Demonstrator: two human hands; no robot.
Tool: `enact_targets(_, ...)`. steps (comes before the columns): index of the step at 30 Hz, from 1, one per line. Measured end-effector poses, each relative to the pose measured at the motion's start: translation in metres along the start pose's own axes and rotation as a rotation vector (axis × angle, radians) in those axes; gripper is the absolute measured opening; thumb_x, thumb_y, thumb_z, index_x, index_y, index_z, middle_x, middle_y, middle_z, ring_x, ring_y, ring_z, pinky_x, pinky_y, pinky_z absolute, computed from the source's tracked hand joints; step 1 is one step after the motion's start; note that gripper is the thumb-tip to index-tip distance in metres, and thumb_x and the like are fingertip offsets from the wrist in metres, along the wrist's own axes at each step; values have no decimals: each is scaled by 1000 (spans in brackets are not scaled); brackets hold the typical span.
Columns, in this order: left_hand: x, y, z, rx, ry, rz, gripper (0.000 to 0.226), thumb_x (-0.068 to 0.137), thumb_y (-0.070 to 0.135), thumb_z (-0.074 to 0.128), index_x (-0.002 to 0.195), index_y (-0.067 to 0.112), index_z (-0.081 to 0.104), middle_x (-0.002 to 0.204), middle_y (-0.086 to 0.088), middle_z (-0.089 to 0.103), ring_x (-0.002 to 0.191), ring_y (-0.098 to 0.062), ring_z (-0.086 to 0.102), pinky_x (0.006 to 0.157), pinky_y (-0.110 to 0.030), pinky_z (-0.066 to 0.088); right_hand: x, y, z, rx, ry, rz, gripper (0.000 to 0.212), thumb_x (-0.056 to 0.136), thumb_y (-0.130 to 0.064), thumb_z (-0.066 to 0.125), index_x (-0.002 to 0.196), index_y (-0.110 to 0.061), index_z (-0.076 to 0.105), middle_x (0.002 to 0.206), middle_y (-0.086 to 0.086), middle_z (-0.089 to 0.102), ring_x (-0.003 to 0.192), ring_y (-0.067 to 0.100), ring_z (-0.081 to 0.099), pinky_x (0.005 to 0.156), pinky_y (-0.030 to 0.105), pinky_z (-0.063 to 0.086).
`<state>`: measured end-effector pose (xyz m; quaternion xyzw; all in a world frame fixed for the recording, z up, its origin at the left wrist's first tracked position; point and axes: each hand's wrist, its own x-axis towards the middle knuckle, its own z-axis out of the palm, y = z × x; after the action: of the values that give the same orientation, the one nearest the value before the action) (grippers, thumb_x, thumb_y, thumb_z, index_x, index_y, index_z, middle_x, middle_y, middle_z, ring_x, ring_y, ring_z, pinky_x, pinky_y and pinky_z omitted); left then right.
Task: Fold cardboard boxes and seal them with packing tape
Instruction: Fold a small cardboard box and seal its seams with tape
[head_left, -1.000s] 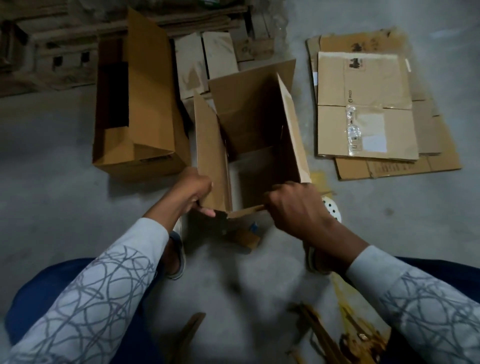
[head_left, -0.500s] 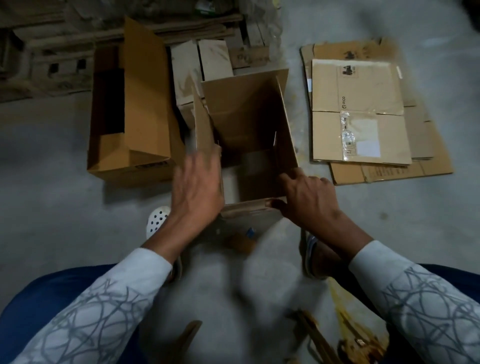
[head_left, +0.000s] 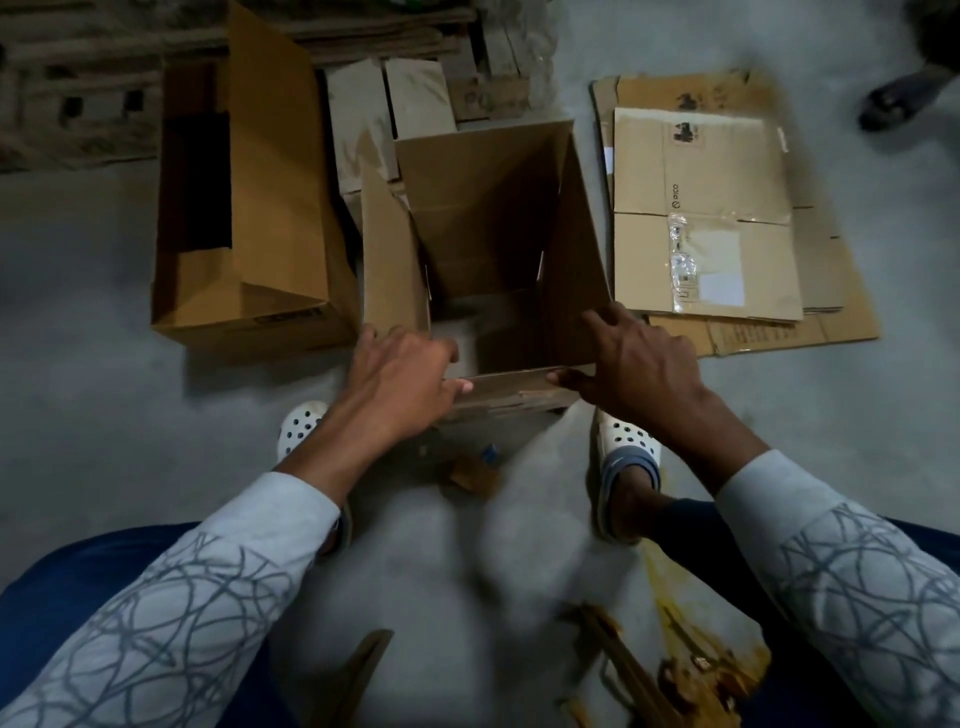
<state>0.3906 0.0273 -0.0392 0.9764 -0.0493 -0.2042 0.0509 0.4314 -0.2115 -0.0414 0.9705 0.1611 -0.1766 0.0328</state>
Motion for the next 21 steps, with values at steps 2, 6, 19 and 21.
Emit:
enact_targets(2, 0, 1, 2, -67, 5, -24, 30, 99, 53, 54, 112, 31, 68, 102, 1, 67, 106, -22, 59, 107, -52, 35, 2, 2, 1, 8, 3, 5, 78, 88, -76, 50, 146, -26, 37, 144, 6, 43, 87, 20, 52, 59, 31, 36)
enact_targets(6, 2, -3, 10, -116, 10, -73, 25, 102, 46, 52, 103, 30, 71, 85, 6, 61, 87, -19, 57, 94, -48, 42, 5, 12, 3, 0, 14, 77, 85, 86, -85, 34, 147, -26, 35, 143, 12, 45, 101, 33, 63, 66, 36, 45)
enact_targets(19, 10, 5, 4, -70, 198, -267, 44, 100, 33, 61, 131, 5, 51, 129, -21, 52, 118, -34, 51, 91, -42, 48, -2, 0, 23, -40, -49, 53, 76, 97, -61, 51, 147, -8, 30, 136, 13, 49, 97, 26, 62, 67, 34, 41)
enact_targets(21, 11, 7, 8, -19, 143, -246, 42, 101, 34, 58, 130, 4, 56, 133, -20, 52, 123, -34, 47, 99, -44, 43, -2, -6, 25, -4, -8, 40, 78, 96, -58, 54, 149, -8, 27, 136, 14, 49, 98, 27, 62, 68, 35, 41)
